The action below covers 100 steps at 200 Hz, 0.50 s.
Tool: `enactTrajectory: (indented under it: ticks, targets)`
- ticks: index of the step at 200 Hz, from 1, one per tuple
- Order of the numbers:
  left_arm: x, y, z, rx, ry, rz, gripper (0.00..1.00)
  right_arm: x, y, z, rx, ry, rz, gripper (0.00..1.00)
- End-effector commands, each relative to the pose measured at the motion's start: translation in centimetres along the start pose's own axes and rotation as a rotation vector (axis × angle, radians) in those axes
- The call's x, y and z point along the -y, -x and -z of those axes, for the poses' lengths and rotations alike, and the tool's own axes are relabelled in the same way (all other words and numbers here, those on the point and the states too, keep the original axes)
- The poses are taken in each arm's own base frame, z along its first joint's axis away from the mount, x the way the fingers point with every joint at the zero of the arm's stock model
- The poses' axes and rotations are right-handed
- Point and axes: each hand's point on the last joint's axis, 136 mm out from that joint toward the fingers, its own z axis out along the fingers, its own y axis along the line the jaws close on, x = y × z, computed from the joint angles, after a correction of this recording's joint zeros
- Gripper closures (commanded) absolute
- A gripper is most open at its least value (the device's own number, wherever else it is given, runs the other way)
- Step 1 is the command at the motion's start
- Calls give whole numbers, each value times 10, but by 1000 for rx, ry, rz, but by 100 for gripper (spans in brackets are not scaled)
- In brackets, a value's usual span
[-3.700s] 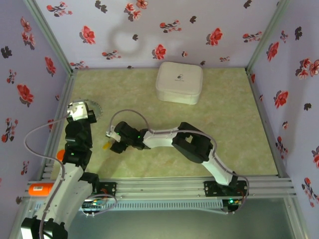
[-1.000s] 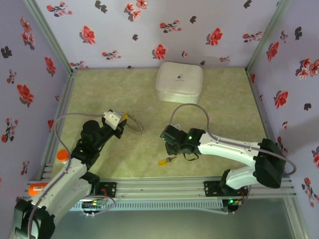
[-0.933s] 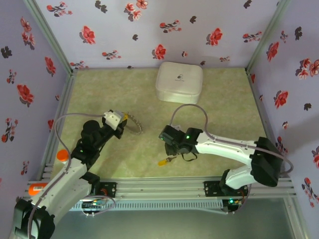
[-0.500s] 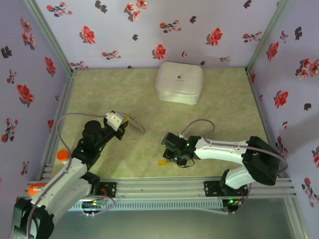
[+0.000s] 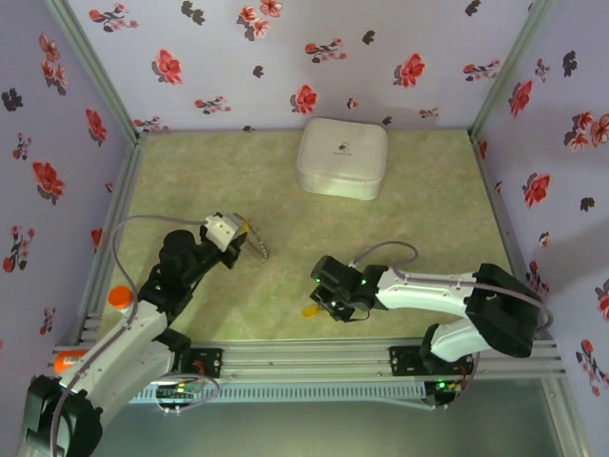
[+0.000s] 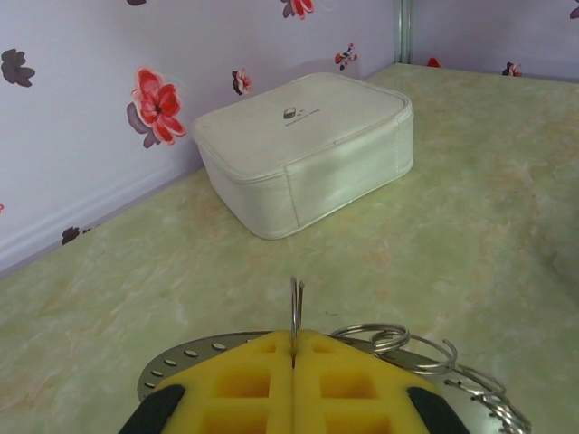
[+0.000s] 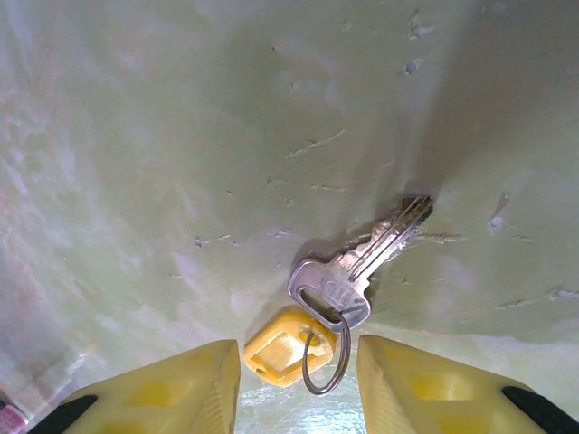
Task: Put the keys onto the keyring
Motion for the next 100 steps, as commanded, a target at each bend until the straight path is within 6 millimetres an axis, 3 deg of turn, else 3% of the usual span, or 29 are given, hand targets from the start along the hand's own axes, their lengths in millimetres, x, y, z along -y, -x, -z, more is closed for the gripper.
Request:
enactTrajectory:
  ticks: [1, 100]
  targets:
    - [1, 16, 1, 47, -10, -31, 100, 7, -2, 1, -9, -12, -33, 61]
    - [2, 15, 1, 44, -14, -32, 100, 13, -4, -5, -15, -48, -29, 72]
